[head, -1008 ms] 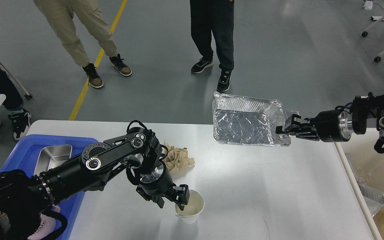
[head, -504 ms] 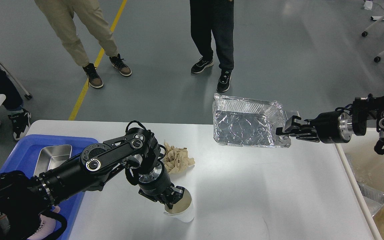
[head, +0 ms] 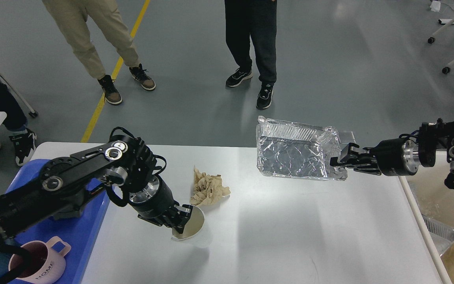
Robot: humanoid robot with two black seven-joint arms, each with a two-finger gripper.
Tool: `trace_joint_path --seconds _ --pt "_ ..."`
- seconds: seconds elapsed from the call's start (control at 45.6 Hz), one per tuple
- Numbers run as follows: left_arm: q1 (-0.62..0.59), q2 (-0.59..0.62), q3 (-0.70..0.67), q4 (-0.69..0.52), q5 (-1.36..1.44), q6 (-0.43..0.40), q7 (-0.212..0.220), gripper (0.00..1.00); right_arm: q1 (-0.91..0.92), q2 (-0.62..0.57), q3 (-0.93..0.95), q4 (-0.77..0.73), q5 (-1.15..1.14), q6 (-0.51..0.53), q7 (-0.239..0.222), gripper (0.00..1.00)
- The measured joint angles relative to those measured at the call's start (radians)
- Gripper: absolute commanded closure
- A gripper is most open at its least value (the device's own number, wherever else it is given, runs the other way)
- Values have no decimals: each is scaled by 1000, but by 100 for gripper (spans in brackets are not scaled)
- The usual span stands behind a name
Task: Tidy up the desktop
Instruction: 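Lift the paper cup with the left gripper while lowering the foil tray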
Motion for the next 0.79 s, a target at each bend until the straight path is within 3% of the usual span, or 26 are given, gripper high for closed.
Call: trace_joint_path --seconds 0.351,0.57,0.789 --pt "-1 349 -101 -151 -271 0 0 100 -54 20 -5 -17 -5 0 0 100" --pt "-10 437 -239 -146 -389 0 0 100 -80 40 -33 -17 -58 1 0 100" --pt "-15 451 -327 -133 -453 0 0 100 -92 62 -69 -6 -67 1 0 100"
